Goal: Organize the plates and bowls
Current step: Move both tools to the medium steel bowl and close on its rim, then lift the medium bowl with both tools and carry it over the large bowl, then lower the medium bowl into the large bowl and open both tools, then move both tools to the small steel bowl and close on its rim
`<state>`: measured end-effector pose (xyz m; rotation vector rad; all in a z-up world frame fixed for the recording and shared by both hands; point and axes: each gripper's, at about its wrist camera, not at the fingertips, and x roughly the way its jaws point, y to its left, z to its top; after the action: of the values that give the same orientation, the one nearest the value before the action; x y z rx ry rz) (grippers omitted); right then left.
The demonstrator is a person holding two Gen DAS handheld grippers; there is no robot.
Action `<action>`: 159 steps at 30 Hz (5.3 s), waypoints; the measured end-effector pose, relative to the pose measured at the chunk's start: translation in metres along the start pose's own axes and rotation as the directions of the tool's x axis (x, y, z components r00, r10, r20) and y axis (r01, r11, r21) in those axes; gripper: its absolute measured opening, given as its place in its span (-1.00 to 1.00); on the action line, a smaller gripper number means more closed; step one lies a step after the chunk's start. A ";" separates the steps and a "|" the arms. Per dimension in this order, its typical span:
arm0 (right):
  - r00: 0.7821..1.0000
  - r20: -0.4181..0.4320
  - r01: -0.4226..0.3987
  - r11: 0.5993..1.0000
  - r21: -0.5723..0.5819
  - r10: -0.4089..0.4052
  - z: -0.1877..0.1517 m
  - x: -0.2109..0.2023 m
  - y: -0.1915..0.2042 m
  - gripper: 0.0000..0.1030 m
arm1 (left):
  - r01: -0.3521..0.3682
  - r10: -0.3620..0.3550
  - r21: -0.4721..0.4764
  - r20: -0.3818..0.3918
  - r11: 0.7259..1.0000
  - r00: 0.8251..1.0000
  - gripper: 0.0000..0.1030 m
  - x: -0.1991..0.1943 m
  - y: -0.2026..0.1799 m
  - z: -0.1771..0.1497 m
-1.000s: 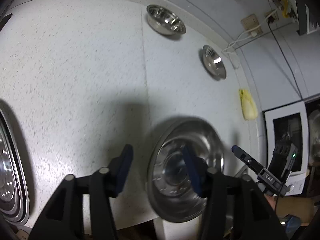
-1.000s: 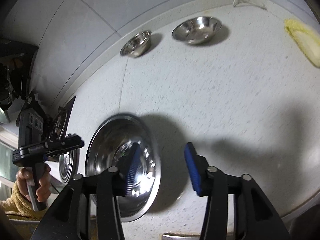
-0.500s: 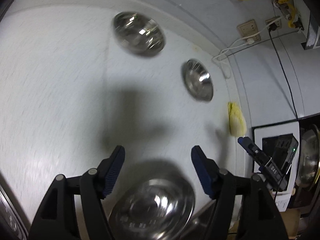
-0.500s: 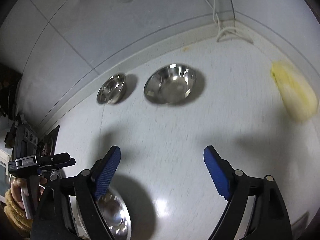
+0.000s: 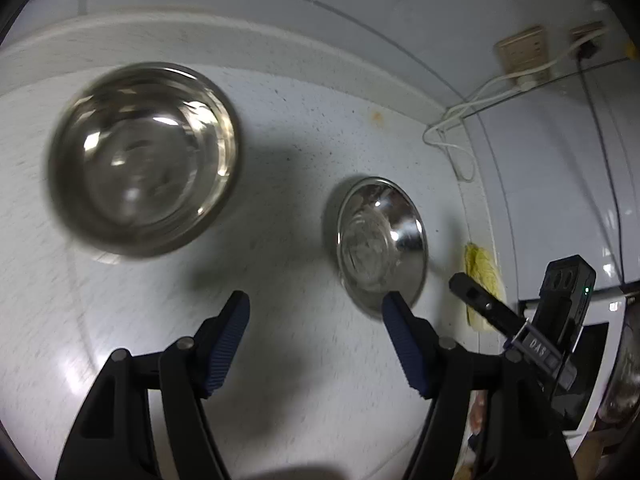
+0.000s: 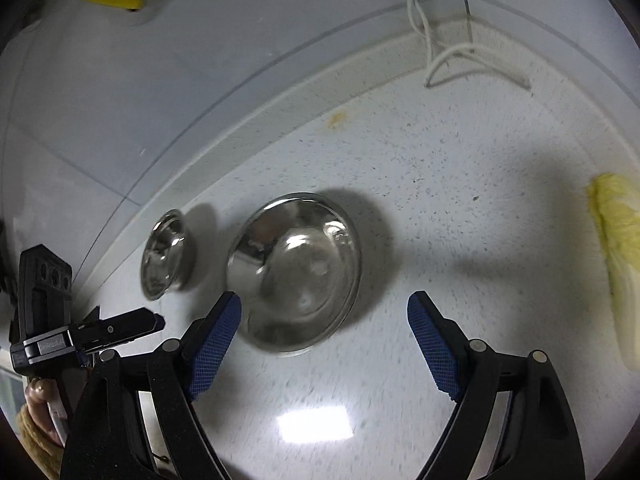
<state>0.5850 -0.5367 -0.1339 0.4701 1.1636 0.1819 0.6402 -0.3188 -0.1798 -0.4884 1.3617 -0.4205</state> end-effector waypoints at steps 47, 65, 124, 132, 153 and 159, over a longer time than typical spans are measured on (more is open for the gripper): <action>0.994 0.098 -0.028 0.970 -0.244 0.053 -0.115 -0.128 0.144 -0.83 | 0.046 -0.056 0.227 0.035 0.973 0.998 -0.87 -0.171 -0.039 -0.112; 0.993 -0.106 -0.062 0.979 -0.194 0.042 -0.245 -0.085 0.092 -0.83 | 0.072 -0.053 0.111 -0.169 0.991 0.984 -0.83 -0.114 0.026 -0.265; 0.998 -0.038 0.038 0.964 -0.262 -0.050 -0.264 -0.065 0.099 -0.83 | -0.110 0.117 0.123 -0.050 0.986 0.992 -0.67 -0.072 0.038 -0.292; 0.998 -0.032 0.037 0.955 -0.295 -0.049 -0.265 -0.062 0.108 -0.28 | -0.136 0.140 0.184 -0.011 0.974 0.990 -0.13 -0.084 0.026 -0.299; 0.999 0.034 0.047 0.942 -0.333 -0.038 -0.251 -0.083 0.111 -0.13 | -0.177 0.150 0.266 0.122 0.947 0.981 -0.09 -0.118 0.012 -0.289; 0.995 0.093 0.060 0.924 -0.379 -0.026 -0.215 -0.095 0.128 0.06 | -0.164 0.147 0.184 0.102 0.969 0.984 -0.09 -0.115 0.026 -0.255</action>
<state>0.3645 -0.4019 -0.0643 0.1059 1.0215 0.3400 0.3699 -0.2561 -0.1353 -0.2362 1.2500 -0.3924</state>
